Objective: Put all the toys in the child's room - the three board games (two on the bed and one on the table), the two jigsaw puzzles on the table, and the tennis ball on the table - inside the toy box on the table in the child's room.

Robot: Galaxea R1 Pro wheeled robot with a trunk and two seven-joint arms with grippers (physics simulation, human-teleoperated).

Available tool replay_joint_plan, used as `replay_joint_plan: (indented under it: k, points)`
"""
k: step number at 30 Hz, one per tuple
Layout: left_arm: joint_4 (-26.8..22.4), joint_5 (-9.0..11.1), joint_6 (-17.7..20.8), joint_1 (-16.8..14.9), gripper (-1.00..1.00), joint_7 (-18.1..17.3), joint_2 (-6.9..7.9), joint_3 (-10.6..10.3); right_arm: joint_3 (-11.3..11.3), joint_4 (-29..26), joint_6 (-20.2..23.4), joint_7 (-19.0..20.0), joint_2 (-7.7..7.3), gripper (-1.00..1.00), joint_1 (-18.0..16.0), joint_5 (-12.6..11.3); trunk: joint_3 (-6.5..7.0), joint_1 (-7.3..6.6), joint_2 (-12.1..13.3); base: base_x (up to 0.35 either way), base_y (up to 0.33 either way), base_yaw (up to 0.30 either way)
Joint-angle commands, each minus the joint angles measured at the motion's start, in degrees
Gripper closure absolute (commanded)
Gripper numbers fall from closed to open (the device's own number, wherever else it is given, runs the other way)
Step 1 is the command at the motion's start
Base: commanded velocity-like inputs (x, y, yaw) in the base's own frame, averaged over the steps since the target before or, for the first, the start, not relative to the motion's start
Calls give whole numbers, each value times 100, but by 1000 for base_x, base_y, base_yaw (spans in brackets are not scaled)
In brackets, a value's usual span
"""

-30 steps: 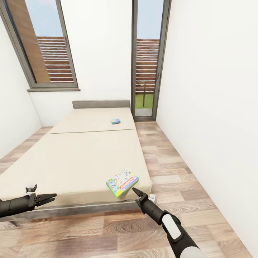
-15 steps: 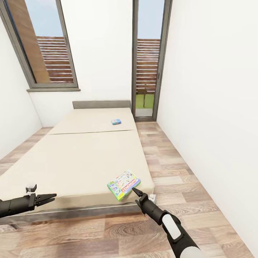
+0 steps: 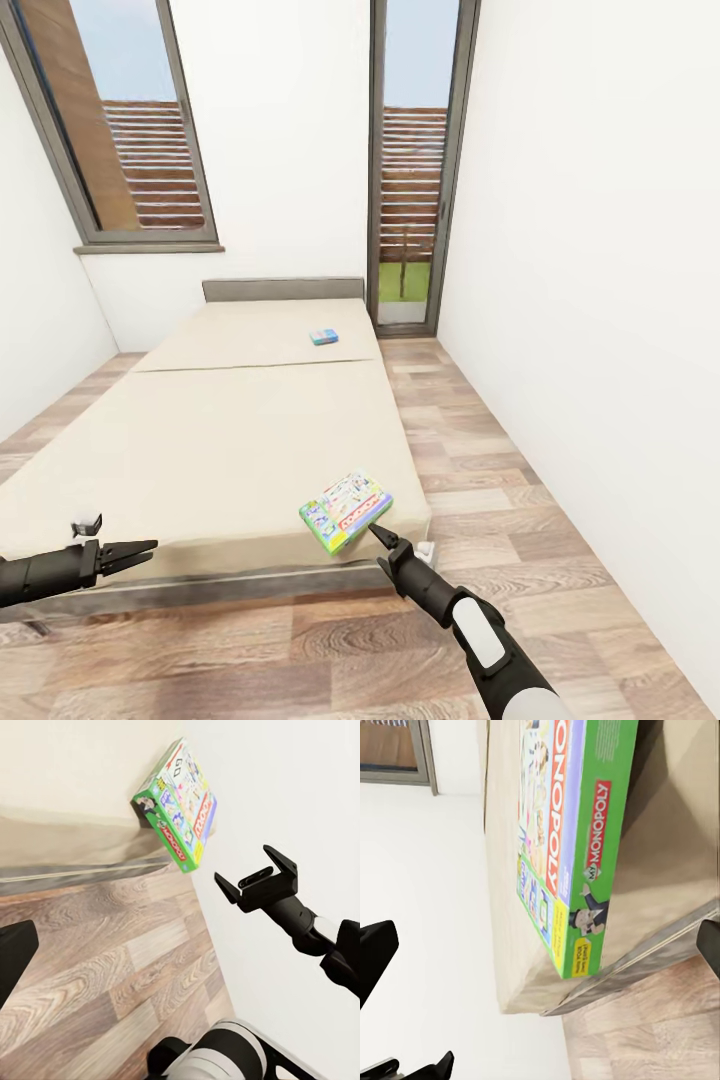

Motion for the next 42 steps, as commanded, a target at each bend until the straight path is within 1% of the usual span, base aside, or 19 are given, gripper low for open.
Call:
replay_joint_plan:
  k: [1, 6, 18, 26, 42]
  points:
    - [0, -5, 63, -3, -100, -25, 1, 1, -33, 0, 48, 6, 6, -100, -4, -26, -24, 22, -44, 0, 0, 0]
    - [0, -5, 69, -3, -100, -25, 1, 1, -32, 0, 48, 6, 6, -100, -4, -26, -113, 131, -244, 0, 0, 0]
    - [0, -4, 74, -3, -100, -25, 1, 9, -29, 0, 89, 6, 6, -100, -4, -18, -113, 131, -244, 1, 1, 0]
    - [0, -4, 72, -3, -100, -25, 1, 9, -27, 0, 84, 6, 6, -100, -4, -17, -113, 131, -244, 101, 83, 0]
    - [0, -4, 72, -3, -100, -25, 1, 10, -26, 0, 99, 0, 6, -100, -4, -17, -113, 131, -244, 35, 21, 0]
